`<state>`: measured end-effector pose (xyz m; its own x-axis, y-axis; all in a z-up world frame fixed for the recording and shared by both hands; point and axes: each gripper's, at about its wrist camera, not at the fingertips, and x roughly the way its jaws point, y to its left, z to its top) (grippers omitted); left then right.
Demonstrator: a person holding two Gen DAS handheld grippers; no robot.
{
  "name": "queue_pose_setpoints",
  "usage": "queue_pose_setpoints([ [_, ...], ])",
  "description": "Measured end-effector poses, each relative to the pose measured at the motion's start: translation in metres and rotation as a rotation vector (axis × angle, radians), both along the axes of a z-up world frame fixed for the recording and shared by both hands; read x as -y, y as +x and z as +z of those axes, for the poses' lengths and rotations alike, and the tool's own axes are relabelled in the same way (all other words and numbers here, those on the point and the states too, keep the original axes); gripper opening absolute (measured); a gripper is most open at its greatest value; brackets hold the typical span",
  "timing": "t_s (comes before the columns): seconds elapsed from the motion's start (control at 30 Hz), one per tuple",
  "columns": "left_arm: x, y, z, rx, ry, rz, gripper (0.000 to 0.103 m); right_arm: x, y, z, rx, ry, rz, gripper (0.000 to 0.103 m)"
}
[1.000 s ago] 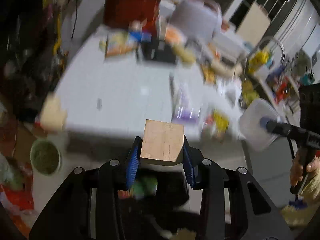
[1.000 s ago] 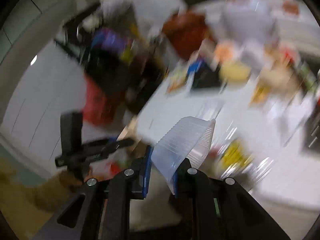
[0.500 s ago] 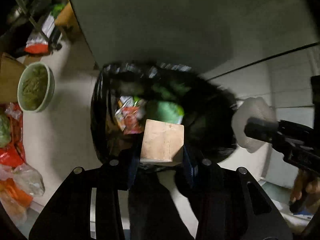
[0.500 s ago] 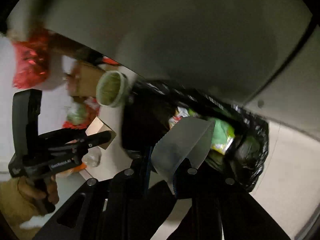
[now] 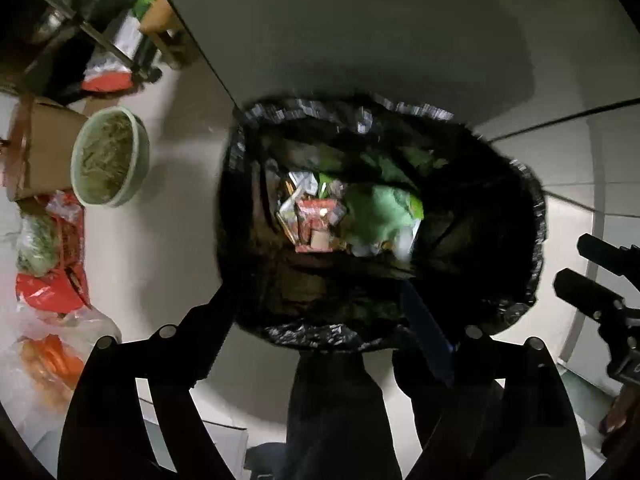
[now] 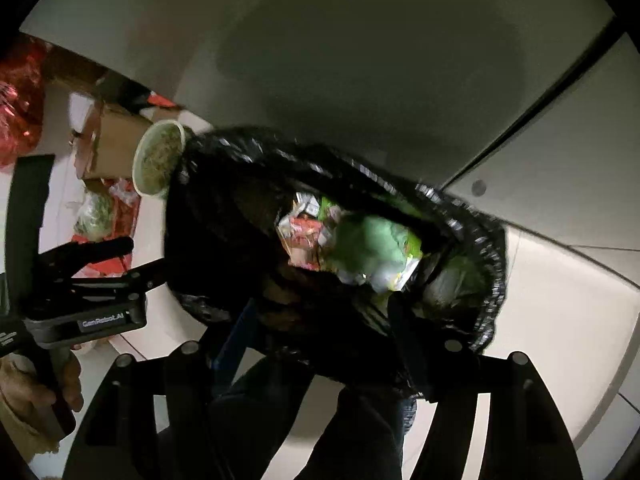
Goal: Collect trash
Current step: 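Carry the block and container down over the trash bag and open both tools, then grasp the yellow round sponge with the left tool while the right tool grasps the beige paper cone cup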
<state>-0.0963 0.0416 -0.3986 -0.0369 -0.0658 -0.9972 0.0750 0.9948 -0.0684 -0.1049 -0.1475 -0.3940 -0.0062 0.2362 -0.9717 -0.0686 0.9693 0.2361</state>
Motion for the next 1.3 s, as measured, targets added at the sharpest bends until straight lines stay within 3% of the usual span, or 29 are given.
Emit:
queue_pose_setpoints([
  [0.1,0.001,0.001,0.046,0.075,0.005,-0.007,0.081,-0.001,-0.001,0.047,0.079,0.016,0.018,0.067],
  [0.17,-0.001,-0.002,0.093,0.153,-0.010,-0.006,0.081,-0.004,-0.002,0.083,0.132,0.038,0.026,0.067],
  [0.33,-0.007,-0.011,0.210,0.395,-0.033,0.004,0.089,-0.006,-0.014,0.210,0.315,0.196,0.071,0.075],
  [0.43,-0.007,-0.007,0.259,0.525,-0.014,0.013,0.091,-0.007,-0.015,0.276,0.456,0.248,0.101,0.084],
  [0.57,-0.004,0.011,0.303,0.657,0.005,0.042,0.091,0.006,0.001,0.343,0.679,0.186,0.080,0.098],
  [0.63,-0.002,0.022,0.319,0.711,-0.007,0.056,0.091,0.018,0.015,0.365,0.780,0.107,0.054,0.097],
  [0.77,0.009,0.038,0.331,0.715,-0.033,0.078,0.091,0.057,0.067,0.382,0.902,-0.085,-0.056,0.098],
  [0.87,0.025,0.043,0.332,0.682,-0.079,0.090,0.091,0.084,0.112,0.368,0.877,-0.255,-0.101,0.098],
  [0.93,0.036,0.045,0.331,0.666,-0.087,0.081,0.091,0.108,0.149,0.349,0.813,-0.321,-0.134,0.098],
  [1.03,0.049,0.046,0.331,0.663,-0.082,0.062,0.091,0.136,0.190,0.324,0.724,-0.348,-0.162,0.098],
  [1.17,0.065,0.055,0.333,0.642,-0.100,0.055,0.091,0.159,0.224,0.303,0.639,-0.254,-0.127,0.097],
  [1.2,0.072,0.060,0.332,0.633,-0.107,0.051,0.091,0.160,0.228,0.300,0.624,-0.237,-0.108,0.091],
  [1.27,0.082,0.069,0.332,0.628,-0.118,0.036,0.091,0.163,0.234,0.295,0.581,-0.160,-0.072,0.068],
  [1.3,0.089,0.076,0.333,0.631,-0.118,0.026,0.091,0.165,0.233,0.297,0.577,-0.128,-0.078,0.066],
])
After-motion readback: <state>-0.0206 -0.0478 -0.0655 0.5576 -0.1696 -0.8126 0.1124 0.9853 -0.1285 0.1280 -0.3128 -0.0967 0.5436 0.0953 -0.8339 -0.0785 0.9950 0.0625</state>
